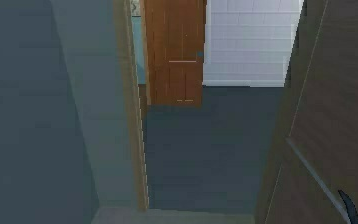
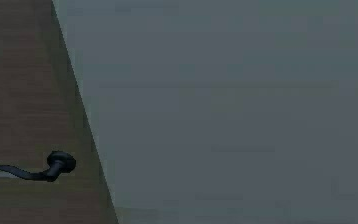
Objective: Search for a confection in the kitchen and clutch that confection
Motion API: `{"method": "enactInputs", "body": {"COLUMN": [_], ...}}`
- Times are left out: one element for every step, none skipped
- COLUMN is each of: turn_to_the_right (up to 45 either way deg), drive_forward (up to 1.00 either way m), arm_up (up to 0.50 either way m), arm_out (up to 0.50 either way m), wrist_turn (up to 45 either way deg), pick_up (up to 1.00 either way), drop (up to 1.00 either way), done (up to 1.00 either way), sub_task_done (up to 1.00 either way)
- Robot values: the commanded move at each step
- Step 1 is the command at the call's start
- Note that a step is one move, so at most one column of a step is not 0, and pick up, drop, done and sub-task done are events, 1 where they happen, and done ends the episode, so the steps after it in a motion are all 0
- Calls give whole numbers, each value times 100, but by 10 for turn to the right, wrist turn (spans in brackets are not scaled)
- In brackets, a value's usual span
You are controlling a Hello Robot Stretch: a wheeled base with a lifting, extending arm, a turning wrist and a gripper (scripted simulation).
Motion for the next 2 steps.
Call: {"method": "enactInputs", "body": {"turn_to_the_right": [-60, 0], "drive_forward": [0, 15], "arm_up": [0, 0], "arm_out": [0, 0], "wrist_turn": [0, 0], "pick_up": [0, 0], "drop": [0, 0], "done": [0, 0], "sub_task_done": [0, 0]}}
